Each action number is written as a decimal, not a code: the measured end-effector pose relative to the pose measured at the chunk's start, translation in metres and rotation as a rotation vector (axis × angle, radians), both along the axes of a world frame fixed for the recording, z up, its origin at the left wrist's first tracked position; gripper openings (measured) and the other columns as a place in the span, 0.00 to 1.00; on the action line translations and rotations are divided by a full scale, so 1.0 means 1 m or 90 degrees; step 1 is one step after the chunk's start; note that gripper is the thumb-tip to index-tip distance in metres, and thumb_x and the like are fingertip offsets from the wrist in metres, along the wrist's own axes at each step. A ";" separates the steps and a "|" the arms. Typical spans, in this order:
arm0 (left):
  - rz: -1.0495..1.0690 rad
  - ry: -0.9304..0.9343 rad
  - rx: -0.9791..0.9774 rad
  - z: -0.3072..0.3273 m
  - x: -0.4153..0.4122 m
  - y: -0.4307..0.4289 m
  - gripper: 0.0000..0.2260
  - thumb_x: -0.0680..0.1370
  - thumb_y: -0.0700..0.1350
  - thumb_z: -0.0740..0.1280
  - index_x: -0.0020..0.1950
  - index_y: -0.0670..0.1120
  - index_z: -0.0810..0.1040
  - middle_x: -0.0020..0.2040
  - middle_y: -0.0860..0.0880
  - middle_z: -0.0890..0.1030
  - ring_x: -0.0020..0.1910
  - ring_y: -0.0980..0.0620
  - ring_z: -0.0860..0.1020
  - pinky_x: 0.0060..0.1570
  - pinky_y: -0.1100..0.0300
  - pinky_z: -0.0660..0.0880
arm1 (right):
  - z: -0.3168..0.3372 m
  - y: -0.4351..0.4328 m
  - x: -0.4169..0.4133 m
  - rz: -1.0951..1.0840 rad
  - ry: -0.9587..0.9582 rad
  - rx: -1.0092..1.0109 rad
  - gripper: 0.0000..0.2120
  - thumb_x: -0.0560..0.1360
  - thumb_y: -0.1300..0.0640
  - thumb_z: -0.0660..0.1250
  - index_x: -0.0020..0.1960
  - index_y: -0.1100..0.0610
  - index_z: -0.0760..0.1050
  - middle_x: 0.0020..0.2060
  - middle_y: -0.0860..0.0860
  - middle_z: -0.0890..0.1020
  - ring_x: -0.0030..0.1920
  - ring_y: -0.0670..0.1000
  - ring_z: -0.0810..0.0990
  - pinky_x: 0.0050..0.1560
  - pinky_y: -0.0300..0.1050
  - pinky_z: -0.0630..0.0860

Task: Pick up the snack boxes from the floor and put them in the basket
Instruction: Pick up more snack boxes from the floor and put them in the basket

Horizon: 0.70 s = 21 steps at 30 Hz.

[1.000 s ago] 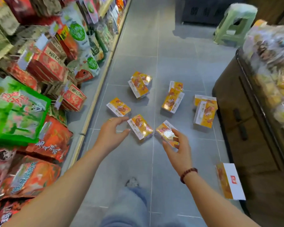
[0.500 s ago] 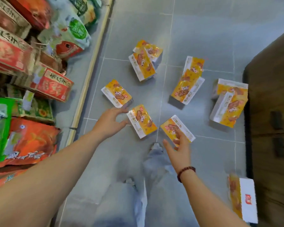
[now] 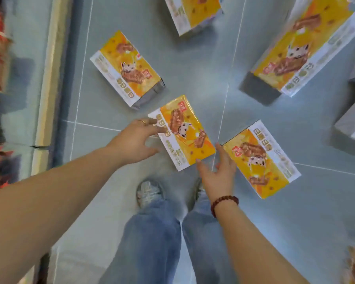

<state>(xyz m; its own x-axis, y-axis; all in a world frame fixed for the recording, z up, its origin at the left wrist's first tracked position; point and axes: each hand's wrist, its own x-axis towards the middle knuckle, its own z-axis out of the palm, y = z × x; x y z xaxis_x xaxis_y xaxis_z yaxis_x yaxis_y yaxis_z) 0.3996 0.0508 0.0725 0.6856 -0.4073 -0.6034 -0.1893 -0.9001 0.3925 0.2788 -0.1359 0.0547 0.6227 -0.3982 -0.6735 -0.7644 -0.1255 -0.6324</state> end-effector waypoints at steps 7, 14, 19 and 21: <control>-0.029 -0.112 -0.088 -0.126 0.044 -0.002 0.33 0.66 0.54 0.75 0.69 0.59 0.67 0.74 0.42 0.60 0.72 0.39 0.59 0.69 0.43 0.60 | -0.111 0.051 0.007 -0.024 0.051 0.008 0.45 0.70 0.54 0.73 0.75 0.41 0.47 0.74 0.61 0.46 0.62 0.41 0.55 0.46 0.16 0.49; -0.038 -0.033 -0.012 -0.181 0.059 -0.004 0.43 0.62 0.60 0.75 0.71 0.68 0.55 0.74 0.43 0.56 0.73 0.44 0.58 0.68 0.47 0.61 | -0.158 0.066 0.012 -0.086 0.065 -0.028 0.51 0.66 0.50 0.75 0.73 0.35 0.42 0.61 0.56 0.69 0.37 0.40 0.69 0.51 0.39 0.69; 0.021 -0.041 -0.042 -0.160 0.046 0.002 0.41 0.62 0.57 0.77 0.71 0.66 0.60 0.70 0.42 0.61 0.71 0.44 0.61 0.66 0.51 0.63 | -0.134 0.057 0.012 -0.079 0.084 -0.042 0.50 0.65 0.47 0.76 0.73 0.33 0.44 0.60 0.55 0.68 0.40 0.41 0.68 0.53 0.39 0.66; 0.047 -0.059 -0.062 -0.128 0.039 0.005 0.39 0.63 0.57 0.76 0.70 0.66 0.62 0.70 0.43 0.62 0.70 0.45 0.61 0.67 0.51 0.63 | -0.107 0.048 0.016 -0.035 0.087 -0.059 0.51 0.64 0.44 0.76 0.72 0.32 0.44 0.61 0.55 0.68 0.44 0.45 0.70 0.51 0.39 0.66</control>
<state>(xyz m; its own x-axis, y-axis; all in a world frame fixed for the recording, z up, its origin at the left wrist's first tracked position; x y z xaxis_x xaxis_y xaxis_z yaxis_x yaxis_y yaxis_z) 0.4388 0.0563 -0.0559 0.7669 -0.4072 -0.4960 -0.1642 -0.8717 0.4618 0.2946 -0.0884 -0.0519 0.5034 -0.4941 -0.7088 -0.8497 -0.1340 -0.5100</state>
